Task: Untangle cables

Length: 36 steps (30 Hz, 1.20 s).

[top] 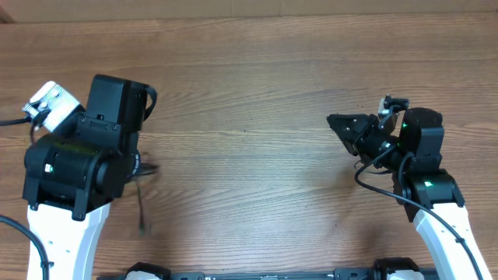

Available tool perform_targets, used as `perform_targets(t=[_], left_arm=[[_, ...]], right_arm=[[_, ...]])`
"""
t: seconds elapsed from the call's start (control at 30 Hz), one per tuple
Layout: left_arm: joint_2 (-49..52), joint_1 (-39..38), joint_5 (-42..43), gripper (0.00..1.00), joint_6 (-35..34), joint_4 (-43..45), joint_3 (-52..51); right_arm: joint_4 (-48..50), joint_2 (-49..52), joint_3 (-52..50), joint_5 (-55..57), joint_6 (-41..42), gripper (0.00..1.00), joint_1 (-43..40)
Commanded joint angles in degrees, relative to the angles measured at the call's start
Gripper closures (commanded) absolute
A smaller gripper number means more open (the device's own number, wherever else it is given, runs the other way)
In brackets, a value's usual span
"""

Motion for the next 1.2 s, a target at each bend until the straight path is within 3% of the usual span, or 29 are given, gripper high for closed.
perform_targets(t=[0.0,0.07,0.13,0.37,0.53,0.67,0.93,1.17], left_arm=[[-0.61,0.26,9.70,0.96,6.34,5.44,0.44],[-0.61,0.26,14.49,0.96,10.91,8.94,0.44],[-0.61,0.26,22.03,0.96,17.90,14.32,0.44],[-0.61,0.26,37.90,0.96,20.24,25.09,0.44],[-0.61,0.24,46.31,0.96,18.64,33.59,0.44],[-0.57,0.24,49.53,0.96,15.80,36.87,0.44],[-0.26,0.20,58.34,0.96,15.47,37.03,0.44],[-0.22,-0.02,63.58,0.96,11.06,36.98,0.44]], right_arm=[[3.82,-0.13,0.57,-5.55,-9.11,0.64,0.02],[6.49,-0.13,0.57,-9.94,-15.23,0.50,0.02],[8.15,-0.13,0.57,-15.08,-23.02,0.26,0.02],[7.58,-0.13,0.57,-26.80,-39.74,0.07,0.13],[7.08,-0.13,0.57,-28.35,-42.10,0.02,1.25],[7.10,-0.13,0.57,-29.57,-50.80,0.01,6.32],[6.32,0.20,0.57,-12.11,-63.47,0.01,17.46],[8.39,10.54,0.57,-7.15,-63.71,0.03,22.45]])
